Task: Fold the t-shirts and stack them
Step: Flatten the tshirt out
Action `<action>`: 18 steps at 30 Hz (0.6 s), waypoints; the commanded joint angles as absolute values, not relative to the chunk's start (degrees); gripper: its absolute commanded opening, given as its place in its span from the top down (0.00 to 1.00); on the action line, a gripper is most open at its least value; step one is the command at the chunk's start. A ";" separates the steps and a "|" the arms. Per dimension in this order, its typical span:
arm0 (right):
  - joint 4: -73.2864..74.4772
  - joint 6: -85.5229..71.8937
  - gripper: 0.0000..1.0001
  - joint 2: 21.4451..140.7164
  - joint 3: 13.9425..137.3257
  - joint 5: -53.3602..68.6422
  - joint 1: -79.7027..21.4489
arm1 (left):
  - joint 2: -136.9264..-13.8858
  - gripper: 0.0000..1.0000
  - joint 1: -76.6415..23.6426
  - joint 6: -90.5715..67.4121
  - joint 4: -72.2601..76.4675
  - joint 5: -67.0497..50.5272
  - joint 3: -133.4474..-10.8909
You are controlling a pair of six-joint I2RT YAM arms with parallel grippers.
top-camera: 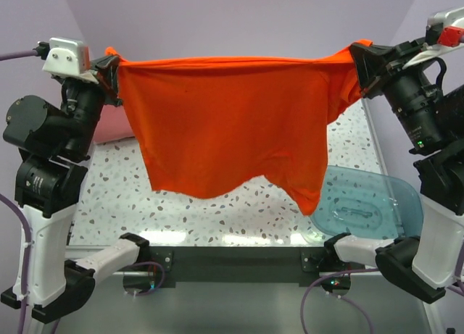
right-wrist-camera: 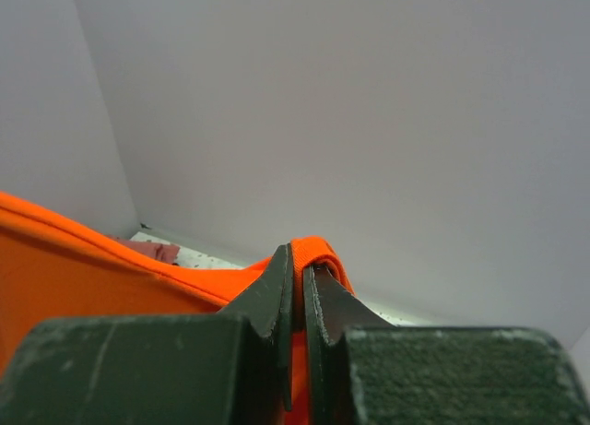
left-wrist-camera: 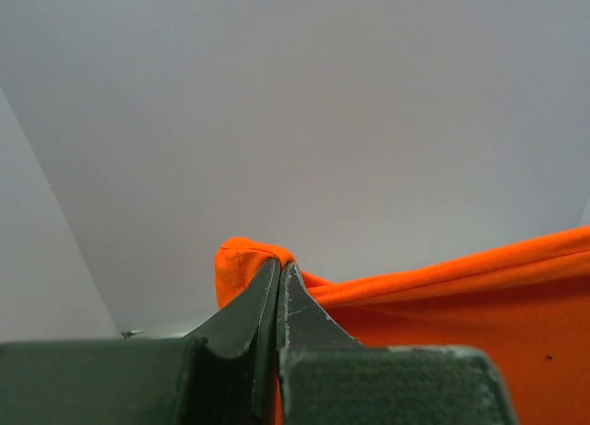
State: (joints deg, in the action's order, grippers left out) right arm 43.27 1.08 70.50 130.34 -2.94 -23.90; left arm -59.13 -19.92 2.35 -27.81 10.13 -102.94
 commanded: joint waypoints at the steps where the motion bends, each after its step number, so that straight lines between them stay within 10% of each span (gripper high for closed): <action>1: 40.96 3.34 1.00 71.01 130.96 -7.02 -23.20 | -61.08 1.00 -19.07 3.60 -28.74 13.80 -103.28; 15: 23.57 6.07 1.00 93.05 113.55 -16.33 -22.94 | -84.76 1.00 -15.74 3.70 -12.84 14.25 -82.70; 17: 21.89 3.62 0.96 103.14 117.21 -18.89 -22.15 | -91.28 0.82 -13.55 0.36 -10.47 15.54 -86.72; 18: 23.19 0.56 0.70 107.01 120.55 -18.64 -21.10 | -97.84 0.49 -13.10 0.35 -9.94 17.04 -88.92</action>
State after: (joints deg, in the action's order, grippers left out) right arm 27.33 3.75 97.82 115.81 -13.65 -23.00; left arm -88.99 -15.99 3.16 -17.45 14.33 -83.85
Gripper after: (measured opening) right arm 0.103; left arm 0.266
